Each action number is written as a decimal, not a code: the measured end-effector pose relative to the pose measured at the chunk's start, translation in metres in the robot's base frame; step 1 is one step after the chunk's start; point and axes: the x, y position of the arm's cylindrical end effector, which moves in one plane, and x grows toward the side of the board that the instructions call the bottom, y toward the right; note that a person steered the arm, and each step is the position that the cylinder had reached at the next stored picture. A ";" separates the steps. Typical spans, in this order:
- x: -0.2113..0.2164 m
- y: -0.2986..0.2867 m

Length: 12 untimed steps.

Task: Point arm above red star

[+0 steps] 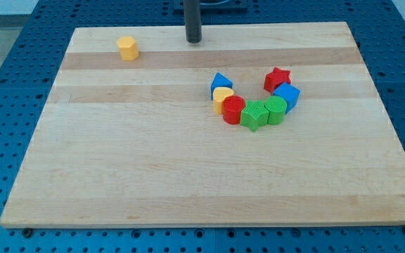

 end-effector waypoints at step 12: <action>0.076 0.076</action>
